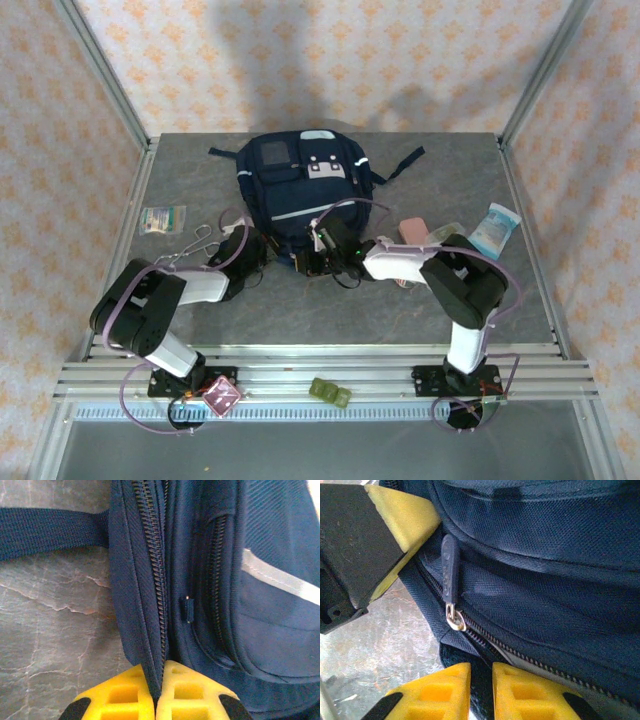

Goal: Pack the student bag

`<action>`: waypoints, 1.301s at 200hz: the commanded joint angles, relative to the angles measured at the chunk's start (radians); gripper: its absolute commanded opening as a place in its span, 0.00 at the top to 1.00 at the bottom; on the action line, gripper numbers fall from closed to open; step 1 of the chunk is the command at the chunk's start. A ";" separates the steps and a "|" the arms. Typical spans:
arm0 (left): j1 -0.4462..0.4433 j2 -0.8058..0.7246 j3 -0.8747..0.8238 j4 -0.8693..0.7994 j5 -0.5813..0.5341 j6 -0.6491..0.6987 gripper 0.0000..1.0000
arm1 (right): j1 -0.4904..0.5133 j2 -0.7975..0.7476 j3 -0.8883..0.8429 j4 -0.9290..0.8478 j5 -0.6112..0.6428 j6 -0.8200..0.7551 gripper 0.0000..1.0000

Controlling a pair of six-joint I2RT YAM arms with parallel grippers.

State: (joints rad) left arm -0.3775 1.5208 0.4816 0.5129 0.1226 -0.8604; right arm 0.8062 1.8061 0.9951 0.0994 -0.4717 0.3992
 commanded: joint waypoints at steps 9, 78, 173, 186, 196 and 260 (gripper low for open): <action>-0.002 -0.110 -0.034 0.130 -0.038 0.108 1.00 | 0.004 -0.089 0.051 -0.102 0.013 0.010 0.72; -0.035 -0.211 -0.058 0.209 -0.038 0.183 1.00 | -0.053 -0.062 0.178 -0.136 0.014 0.085 0.62; -0.040 -0.235 -0.088 0.331 0.012 0.165 1.00 | -0.078 0.065 0.185 0.078 -0.356 0.062 0.58; -0.040 -0.233 -0.088 0.349 0.017 0.158 1.00 | -0.079 0.074 0.166 0.129 -0.400 0.071 0.59; -0.039 -0.235 -0.086 0.352 0.016 0.156 1.00 | -0.080 0.082 0.144 0.194 -0.445 0.091 0.60; -0.031 -0.237 -0.081 0.339 0.005 0.158 1.00 | -0.093 0.038 0.057 0.243 -0.420 0.076 0.82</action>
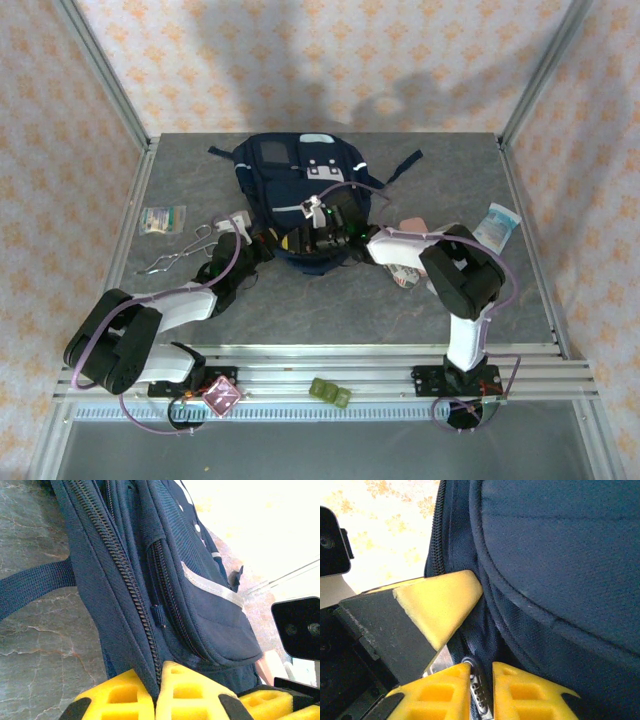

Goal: Pack the student bag

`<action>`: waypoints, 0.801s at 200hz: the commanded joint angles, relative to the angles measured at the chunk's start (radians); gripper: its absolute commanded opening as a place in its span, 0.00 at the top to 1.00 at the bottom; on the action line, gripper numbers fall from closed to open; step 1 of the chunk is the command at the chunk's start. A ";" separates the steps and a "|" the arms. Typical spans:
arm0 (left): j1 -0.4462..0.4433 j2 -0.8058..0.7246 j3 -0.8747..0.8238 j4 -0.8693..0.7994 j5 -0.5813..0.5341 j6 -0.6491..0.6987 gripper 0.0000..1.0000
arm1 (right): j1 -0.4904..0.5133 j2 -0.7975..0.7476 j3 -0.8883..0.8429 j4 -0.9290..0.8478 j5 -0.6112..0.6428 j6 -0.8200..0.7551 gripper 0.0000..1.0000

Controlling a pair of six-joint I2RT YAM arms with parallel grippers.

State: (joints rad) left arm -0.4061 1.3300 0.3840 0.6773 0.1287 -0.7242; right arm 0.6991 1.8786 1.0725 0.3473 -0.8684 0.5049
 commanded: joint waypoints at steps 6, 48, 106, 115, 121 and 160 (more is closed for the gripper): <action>-0.001 -0.045 0.017 0.174 0.002 0.019 1.00 | 0.017 -0.040 -0.019 -0.038 -0.002 -0.055 0.77; 0.000 -0.034 0.019 0.211 0.032 -0.004 1.00 | 0.055 -0.064 0.012 -0.180 0.141 -0.172 0.62; 0.002 -0.057 0.026 0.241 0.065 -0.025 1.00 | 0.122 -0.046 0.054 -0.263 0.376 -0.250 0.69; 0.006 -0.062 0.025 0.253 0.075 -0.034 1.00 | 0.125 -0.052 0.046 -0.265 0.439 -0.252 0.72; 0.008 -0.065 0.023 0.262 0.082 -0.041 1.00 | 0.128 -0.058 0.044 -0.272 0.489 -0.250 0.78; 0.015 -0.068 0.025 0.272 0.097 -0.047 1.00 | 0.120 -0.135 -0.031 -0.218 0.607 -0.206 1.00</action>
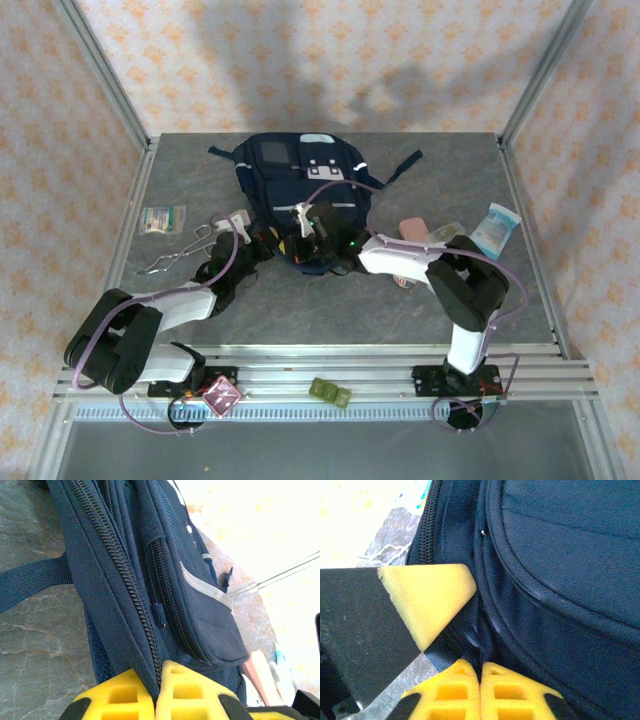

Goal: Pack the student bag

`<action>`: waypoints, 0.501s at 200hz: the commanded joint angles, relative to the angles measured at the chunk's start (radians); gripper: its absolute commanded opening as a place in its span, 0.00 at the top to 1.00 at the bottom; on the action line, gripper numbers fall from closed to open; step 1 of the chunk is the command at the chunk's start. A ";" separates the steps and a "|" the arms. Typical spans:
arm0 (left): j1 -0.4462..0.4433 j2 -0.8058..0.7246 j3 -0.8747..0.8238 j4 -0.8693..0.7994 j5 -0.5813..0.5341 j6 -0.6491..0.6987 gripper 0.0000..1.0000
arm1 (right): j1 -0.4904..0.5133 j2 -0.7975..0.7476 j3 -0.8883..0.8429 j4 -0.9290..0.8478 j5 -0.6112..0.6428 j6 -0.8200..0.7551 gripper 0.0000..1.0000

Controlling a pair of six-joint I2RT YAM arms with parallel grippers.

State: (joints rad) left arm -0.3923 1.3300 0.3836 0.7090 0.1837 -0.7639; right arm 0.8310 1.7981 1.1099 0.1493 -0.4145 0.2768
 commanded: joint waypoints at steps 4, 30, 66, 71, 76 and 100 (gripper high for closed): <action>0.003 -0.066 0.023 0.241 0.040 -0.009 1.00 | -0.014 -0.071 -0.085 -0.001 0.153 0.031 1.00; 0.015 -0.059 0.005 0.232 0.030 -0.008 1.00 | -0.047 -0.195 -0.208 0.115 0.154 0.107 1.00; 0.020 -0.048 -0.018 0.216 0.009 0.005 1.00 | -0.089 -0.328 -0.396 0.279 0.129 0.237 1.00; 0.020 -0.043 -0.021 0.221 0.015 0.002 1.00 | -0.089 -0.333 -0.406 0.286 0.129 0.241 1.00; 0.020 -0.037 -0.023 0.234 0.023 -0.002 1.00 | -0.089 -0.331 -0.411 0.286 0.126 0.243 1.00; 0.018 -0.003 -0.012 0.254 0.059 -0.016 1.00 | -0.087 -0.299 -0.389 0.252 0.097 0.227 0.99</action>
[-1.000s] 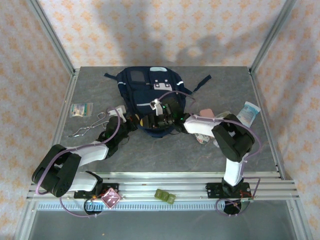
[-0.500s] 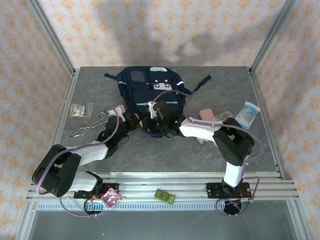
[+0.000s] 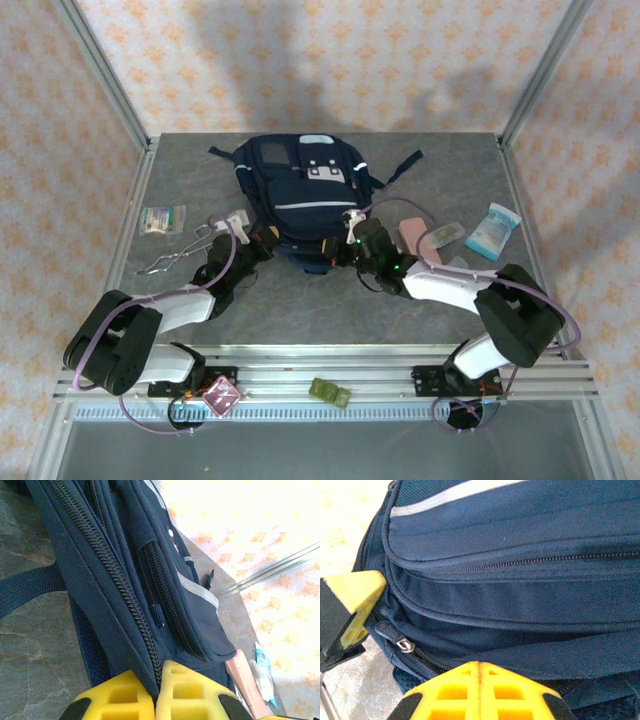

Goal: Pack the student bag

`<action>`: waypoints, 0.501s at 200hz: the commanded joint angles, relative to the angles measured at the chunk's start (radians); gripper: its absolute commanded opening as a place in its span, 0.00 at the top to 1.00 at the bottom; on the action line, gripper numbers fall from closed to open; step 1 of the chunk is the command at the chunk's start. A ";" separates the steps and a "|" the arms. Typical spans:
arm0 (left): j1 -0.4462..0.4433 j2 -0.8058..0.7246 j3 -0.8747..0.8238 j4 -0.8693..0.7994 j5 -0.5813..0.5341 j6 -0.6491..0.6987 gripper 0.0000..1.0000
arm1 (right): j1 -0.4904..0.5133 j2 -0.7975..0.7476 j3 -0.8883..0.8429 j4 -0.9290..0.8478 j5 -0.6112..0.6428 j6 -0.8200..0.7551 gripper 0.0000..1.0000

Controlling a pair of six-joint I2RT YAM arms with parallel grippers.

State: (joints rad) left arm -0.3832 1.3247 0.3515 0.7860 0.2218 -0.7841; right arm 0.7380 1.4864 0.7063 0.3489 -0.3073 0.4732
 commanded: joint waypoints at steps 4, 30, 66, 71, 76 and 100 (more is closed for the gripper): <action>0.009 0.009 0.023 0.173 0.024 0.003 1.00 | 0.005 0.019 0.019 0.052 -0.021 0.025 0.97; 0.009 0.027 0.060 0.089 0.023 -0.005 0.66 | 0.024 0.086 0.073 0.003 -0.035 -0.004 0.88; 0.005 -0.022 0.057 -0.116 -0.049 -0.051 0.52 | 0.072 0.233 0.133 -0.078 -0.078 -0.050 0.94; 0.001 -0.033 0.049 -0.140 -0.055 -0.064 0.52 | 0.081 0.250 0.140 -0.089 -0.085 -0.058 0.95; -0.002 -0.042 0.042 -0.167 -0.064 -0.078 0.51 | 0.089 0.262 0.142 -0.091 -0.095 -0.065 0.96; -0.035 -0.075 0.008 -0.281 -0.087 -0.121 0.42 | 0.118 0.300 0.142 -0.094 -0.115 -0.084 0.98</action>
State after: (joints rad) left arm -0.3885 1.3056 0.3779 0.6090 0.1783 -0.8497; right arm 0.8196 1.7508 0.8383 0.3214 -0.3668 0.4320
